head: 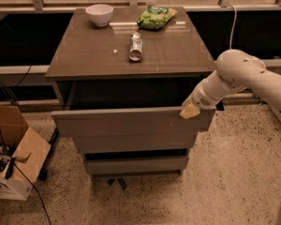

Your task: Open top drawer

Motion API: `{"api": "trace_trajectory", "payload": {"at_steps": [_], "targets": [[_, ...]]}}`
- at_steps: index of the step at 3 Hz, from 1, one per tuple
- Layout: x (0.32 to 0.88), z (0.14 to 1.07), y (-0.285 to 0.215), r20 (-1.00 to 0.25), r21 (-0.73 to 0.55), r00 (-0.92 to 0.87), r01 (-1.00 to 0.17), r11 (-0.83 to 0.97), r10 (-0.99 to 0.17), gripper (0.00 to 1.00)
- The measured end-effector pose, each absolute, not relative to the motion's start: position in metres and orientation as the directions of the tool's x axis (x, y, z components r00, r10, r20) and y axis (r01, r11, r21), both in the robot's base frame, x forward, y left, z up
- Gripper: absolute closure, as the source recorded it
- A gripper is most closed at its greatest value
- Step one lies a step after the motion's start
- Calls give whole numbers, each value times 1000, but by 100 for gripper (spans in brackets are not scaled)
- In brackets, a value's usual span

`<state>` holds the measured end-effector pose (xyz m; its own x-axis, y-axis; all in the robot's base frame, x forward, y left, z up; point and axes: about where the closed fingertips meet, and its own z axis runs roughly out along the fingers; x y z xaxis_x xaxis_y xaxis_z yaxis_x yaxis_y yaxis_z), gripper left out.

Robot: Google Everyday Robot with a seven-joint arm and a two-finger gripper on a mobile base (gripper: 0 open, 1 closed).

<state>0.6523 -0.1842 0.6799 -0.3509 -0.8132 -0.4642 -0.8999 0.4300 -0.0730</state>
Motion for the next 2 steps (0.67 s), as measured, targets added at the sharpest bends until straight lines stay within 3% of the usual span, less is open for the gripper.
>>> {"api": "trace_trajectory", "payload": {"at_steps": [1, 2], "targets": [[647, 682, -185, -460, -66, -363, -896, 439, -810, 8], [587, 688, -197, -404, 20, -509, -836, 549, -760, 0]]}}
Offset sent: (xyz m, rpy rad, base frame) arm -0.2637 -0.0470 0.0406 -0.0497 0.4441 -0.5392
